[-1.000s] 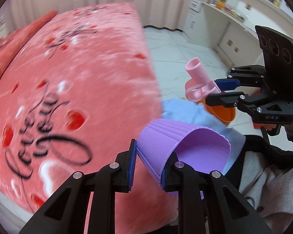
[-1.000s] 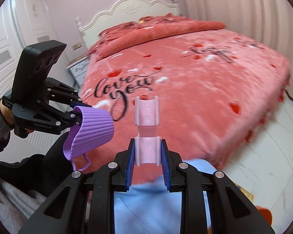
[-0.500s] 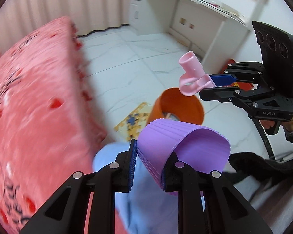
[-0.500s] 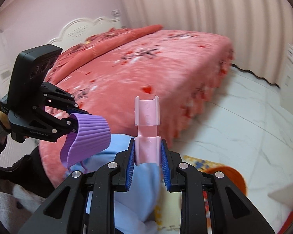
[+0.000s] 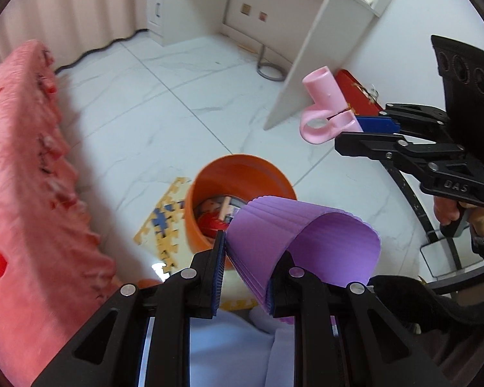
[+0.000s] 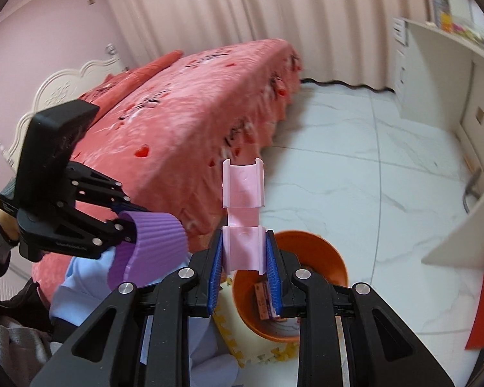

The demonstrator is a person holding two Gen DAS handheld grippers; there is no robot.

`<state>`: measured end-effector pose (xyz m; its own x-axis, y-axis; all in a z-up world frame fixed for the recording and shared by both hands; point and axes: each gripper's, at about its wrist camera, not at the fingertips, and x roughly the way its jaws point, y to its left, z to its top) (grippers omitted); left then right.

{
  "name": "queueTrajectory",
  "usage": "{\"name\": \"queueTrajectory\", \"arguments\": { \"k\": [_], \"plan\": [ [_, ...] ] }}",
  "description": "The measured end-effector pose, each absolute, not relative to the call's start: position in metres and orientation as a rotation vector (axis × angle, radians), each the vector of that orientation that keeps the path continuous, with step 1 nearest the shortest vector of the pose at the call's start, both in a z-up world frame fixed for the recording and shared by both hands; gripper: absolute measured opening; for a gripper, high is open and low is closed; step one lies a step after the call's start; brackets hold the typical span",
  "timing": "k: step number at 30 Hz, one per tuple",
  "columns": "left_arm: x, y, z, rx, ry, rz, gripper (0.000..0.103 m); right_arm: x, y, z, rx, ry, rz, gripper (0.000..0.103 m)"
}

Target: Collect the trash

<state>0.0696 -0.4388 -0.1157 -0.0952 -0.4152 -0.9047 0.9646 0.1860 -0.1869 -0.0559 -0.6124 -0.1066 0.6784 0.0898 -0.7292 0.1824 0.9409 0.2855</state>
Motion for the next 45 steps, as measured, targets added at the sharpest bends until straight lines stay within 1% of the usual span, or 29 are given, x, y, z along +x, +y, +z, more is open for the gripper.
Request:
{"name": "queueTrajectory", "arguments": {
  "k": [6, 13, 15, 16, 17, 19, 35, 38, 39, 40, 45],
  "plan": [
    [0.073, -0.473, -0.150, 0.709, 1.159, -1.324, 0.022, -0.067, -0.636, -0.131, 0.406, 0.848, -0.101, 0.025],
    [0.070, -0.492, -0.168, 0.734, 1.203, -1.326, 0.022, -0.070, -0.644, -0.150, 0.450, 0.869, -0.115, 0.025],
    [0.069, -0.496, -0.173, 0.750, 1.199, -1.321, 0.029, -0.070, -0.646, -0.156, 0.460, 0.875, -0.116, 0.025],
    [0.069, -0.497, -0.174, 0.749, 1.197, -1.316, 0.038, -0.069, -0.646, -0.158, 0.463, 0.879, -0.116, 0.025],
    [0.069, -0.498, -0.175, 0.746, 1.201, -1.314, 0.044, -0.067, -0.646, -0.160, 0.466, 0.883, -0.115, 0.025],
    [0.071, -0.500, -0.176, 0.736, 1.198, -1.308, 0.049, -0.066, -0.645, -0.163, 0.471, 0.889, -0.110, 0.025],
    [0.079, -0.483, -0.166, 0.722, 1.199, -1.263, 0.049, -0.042, -0.630, -0.174, 0.459, 0.924, -0.070, 0.026],
    [0.080, -0.482, -0.165, 0.721, 1.197, -1.261, 0.049, -0.041, -0.631, -0.175, 0.462, 0.924, -0.082, 0.027],
    [0.080, -0.483, -0.165, 0.722, 1.195, -1.258, 0.049, -0.040, -0.631, -0.176, 0.471, 0.929, -0.087, 0.031],
    [0.080, -0.483, -0.164, 0.723, 1.194, -1.257, 0.049, -0.040, -0.632, -0.176, 0.476, 0.930, -0.086, 0.032],
    [0.080, -0.483, -0.165, 0.723, 1.192, -1.256, 0.049, -0.041, -0.631, -0.177, 0.477, 0.936, -0.091, 0.032]
  ]
}}
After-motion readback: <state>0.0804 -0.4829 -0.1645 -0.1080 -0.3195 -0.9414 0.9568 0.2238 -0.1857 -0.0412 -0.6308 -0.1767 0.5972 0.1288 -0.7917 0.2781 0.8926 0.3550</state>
